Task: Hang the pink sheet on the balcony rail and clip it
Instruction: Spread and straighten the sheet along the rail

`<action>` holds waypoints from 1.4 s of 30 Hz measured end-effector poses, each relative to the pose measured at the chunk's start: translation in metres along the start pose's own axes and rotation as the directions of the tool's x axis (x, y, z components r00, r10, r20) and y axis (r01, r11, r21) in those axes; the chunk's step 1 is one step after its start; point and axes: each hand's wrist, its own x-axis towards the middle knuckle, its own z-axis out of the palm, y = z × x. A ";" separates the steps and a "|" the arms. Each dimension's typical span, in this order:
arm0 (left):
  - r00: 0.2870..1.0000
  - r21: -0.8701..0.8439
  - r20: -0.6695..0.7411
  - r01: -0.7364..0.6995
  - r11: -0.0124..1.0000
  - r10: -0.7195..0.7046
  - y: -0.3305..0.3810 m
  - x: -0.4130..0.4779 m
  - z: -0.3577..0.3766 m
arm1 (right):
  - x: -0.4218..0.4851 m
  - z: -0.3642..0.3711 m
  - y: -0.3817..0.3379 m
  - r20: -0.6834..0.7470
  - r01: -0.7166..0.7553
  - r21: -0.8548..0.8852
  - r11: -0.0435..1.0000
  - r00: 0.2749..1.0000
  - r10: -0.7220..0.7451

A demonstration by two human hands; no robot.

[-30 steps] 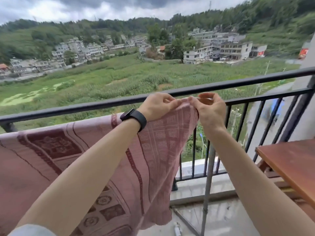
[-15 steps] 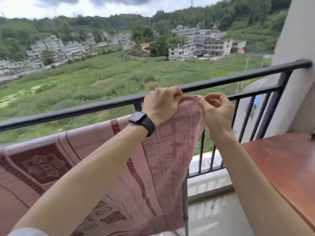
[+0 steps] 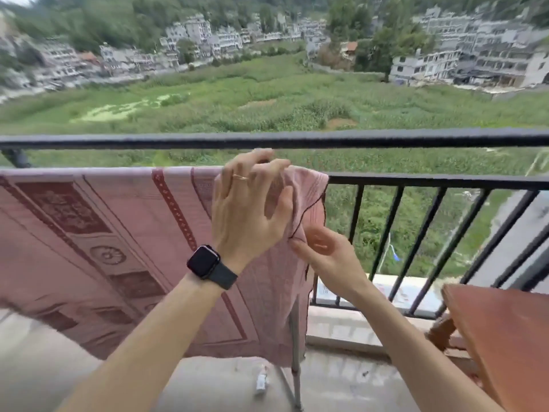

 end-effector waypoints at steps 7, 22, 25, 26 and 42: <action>0.800 0.259 0.227 0.500 0.826 -0.555 0.058 -0.111 0.020 | 0.002 -0.048 0.054 0.485 -0.198 -0.162 0.967 0.837 0.253; 0.347 0.442 0.203 0.802 0.402 -0.916 0.071 -0.186 0.057 | 0.028 -0.050 0.135 0.601 -0.051 -0.273 0.961 0.770 0.212; 0.240 0.507 0.109 0.821 0.261 -0.965 0.076 -0.194 0.060 | 0.026 -0.045 0.149 0.630 0.113 -0.325 0.939 0.766 0.126; 0.207 0.535 0.072 0.818 0.213 -0.976 0.077 -0.198 0.062 | 0.028 -0.045 0.153 0.626 0.161 -0.357 0.920 0.773 0.107; 0.204 0.659 0.007 0.736 0.158 -0.979 0.203 -0.230 0.142 | 0.013 -0.085 0.172 0.576 0.271 -0.162 0.949 0.807 -0.132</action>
